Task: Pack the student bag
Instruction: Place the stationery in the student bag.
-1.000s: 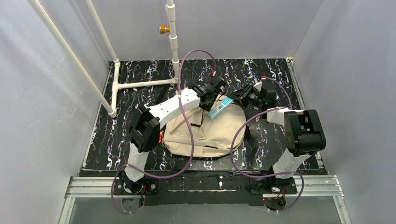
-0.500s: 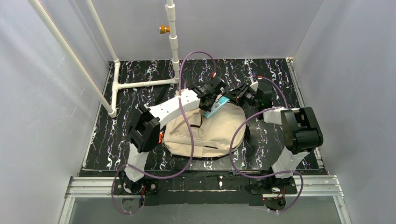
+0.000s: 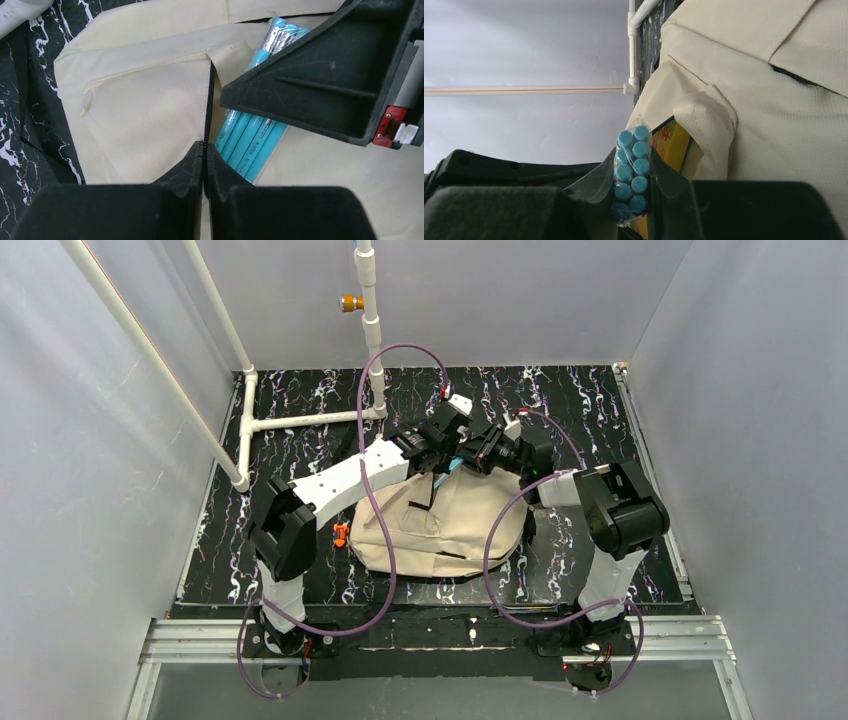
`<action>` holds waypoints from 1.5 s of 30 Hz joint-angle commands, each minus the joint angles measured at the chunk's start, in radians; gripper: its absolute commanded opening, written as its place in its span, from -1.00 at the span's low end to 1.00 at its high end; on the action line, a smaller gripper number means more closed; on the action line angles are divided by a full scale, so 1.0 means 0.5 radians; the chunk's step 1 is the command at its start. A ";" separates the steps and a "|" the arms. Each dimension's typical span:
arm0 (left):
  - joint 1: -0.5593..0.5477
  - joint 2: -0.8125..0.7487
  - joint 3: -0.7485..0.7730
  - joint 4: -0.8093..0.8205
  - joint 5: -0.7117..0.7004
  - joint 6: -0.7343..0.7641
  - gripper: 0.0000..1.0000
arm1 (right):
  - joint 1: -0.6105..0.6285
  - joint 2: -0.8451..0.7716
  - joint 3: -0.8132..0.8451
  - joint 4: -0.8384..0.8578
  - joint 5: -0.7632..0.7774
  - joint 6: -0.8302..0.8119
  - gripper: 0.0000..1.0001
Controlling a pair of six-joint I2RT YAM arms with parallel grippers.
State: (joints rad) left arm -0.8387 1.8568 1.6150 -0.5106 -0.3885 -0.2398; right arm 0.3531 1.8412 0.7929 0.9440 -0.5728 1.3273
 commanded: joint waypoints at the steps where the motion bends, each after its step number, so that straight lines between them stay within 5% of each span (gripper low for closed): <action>1: 0.005 -0.101 0.029 0.119 -0.032 -0.015 -1.00 | 0.058 0.018 0.080 0.153 -0.180 -0.126 -0.81; 9: 0.046 -0.084 0.012 0.202 -0.031 0.053 -1.00 | 0.335 0.032 0.016 0.024 -0.168 -0.414 -0.68; 13: 0.072 -0.136 -0.040 0.214 0.007 0.003 -1.00 | 0.304 0.097 0.042 -0.058 -0.191 -0.448 -0.41; 19: 0.075 -0.193 -0.132 0.230 0.018 -0.031 -1.00 | 0.187 -0.049 0.077 -0.552 -0.221 -0.709 0.28; 24: 0.073 -0.204 -0.171 0.242 0.049 -0.050 -1.00 | 0.119 -0.216 0.101 -0.908 -0.189 -0.908 0.45; 33: 0.075 -0.237 -0.195 0.275 0.072 -0.062 -1.00 | 0.065 -0.216 0.000 -0.612 -0.072 -0.718 0.02; 41: 0.073 -0.212 -0.165 0.285 0.148 -0.065 -1.00 | 0.146 -0.099 0.099 -0.322 -0.228 -0.644 -0.63; 45: 0.075 -0.210 -0.122 0.285 0.182 -0.055 -1.00 | 0.221 0.037 0.134 -0.143 -0.272 -0.445 -0.73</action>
State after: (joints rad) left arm -0.8066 1.8156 1.5223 -0.4000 -0.3218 -0.2653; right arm 0.4171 1.7908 0.8253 0.7307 -0.6594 1.0431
